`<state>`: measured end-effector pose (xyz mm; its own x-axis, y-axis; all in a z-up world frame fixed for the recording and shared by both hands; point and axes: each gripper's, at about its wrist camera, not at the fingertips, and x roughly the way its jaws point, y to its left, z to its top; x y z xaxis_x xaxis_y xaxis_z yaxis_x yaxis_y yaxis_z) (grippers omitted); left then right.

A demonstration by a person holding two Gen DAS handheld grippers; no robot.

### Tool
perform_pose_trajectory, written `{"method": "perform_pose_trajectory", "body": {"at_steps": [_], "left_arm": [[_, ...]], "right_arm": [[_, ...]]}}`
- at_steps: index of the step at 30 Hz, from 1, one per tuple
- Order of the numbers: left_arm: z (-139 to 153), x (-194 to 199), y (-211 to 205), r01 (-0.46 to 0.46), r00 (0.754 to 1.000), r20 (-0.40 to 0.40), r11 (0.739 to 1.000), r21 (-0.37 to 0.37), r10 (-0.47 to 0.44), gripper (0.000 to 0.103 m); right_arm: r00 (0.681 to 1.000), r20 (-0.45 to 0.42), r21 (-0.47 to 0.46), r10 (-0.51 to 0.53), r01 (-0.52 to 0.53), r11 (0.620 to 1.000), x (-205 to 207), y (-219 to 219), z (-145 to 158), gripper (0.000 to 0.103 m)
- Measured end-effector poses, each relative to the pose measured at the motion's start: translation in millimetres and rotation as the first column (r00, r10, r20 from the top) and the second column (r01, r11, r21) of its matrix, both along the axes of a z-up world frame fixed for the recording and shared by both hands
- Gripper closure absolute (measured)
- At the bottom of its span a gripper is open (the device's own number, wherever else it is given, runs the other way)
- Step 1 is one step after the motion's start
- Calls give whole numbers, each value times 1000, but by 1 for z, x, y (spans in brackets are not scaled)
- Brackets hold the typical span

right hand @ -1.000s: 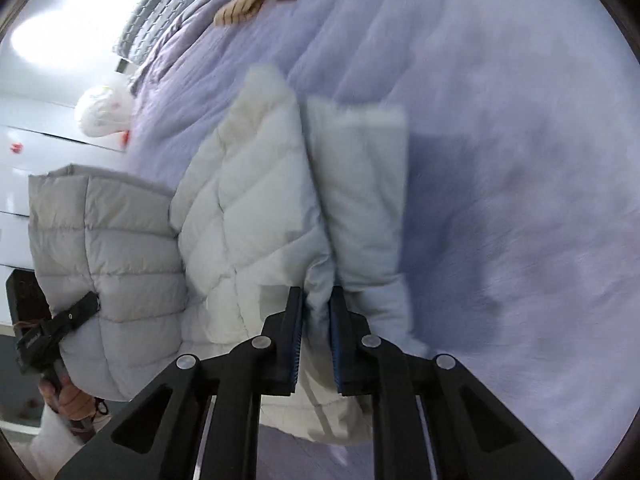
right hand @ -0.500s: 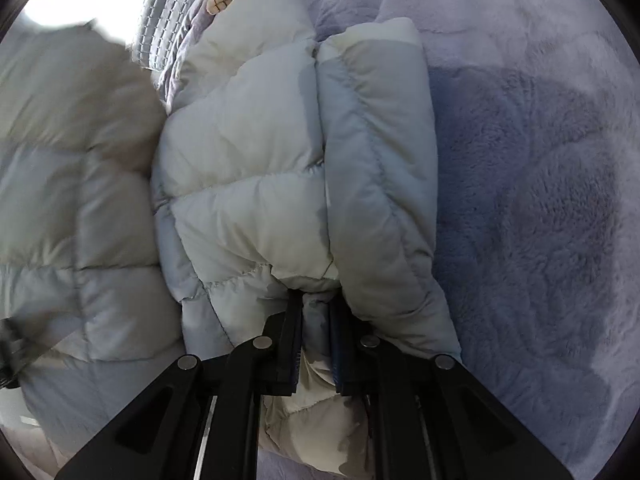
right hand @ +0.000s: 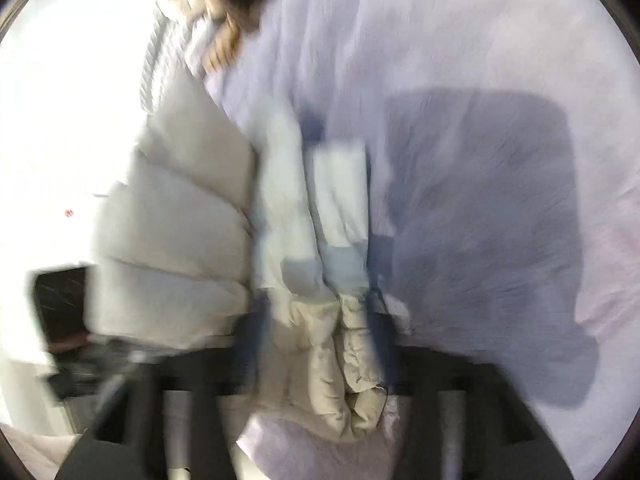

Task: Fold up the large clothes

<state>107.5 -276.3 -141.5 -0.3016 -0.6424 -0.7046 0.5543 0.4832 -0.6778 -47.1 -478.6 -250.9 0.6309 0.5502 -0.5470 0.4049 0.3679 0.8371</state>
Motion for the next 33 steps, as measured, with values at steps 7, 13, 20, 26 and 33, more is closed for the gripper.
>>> {"method": "perform_pose_trajectory", "body": {"at_steps": [7, 13, 20, 26, 33], "left_arm": [[3, -7, -9, 25, 999, 45, 999, 19, -26, 32], [5, -11, -12, 45, 999, 17, 999, -27, -45, 32], [-20, -33, -36, 131, 990, 48, 991, -6, -131, 32], [-23, -44, -40, 176, 980, 94, 984, 10, -176, 32], [-22, -49, -45, 194, 973, 124, 981, 24, -196, 32]], "right_arm": [[981, 195, 69, 16, -30, 997, 22, -11, 35, 59], [990, 45, -18, 132, -131, 991, 61, 12, -13, 91], [985, 25, 39, 171, -171, 984, 90, 5, -55, 91], [985, -8, 12, 171, -170, 985, 101, -10, -34, 81], [990, -9, -45, 138, -138, 989, 71, -39, 7, 13]]}}
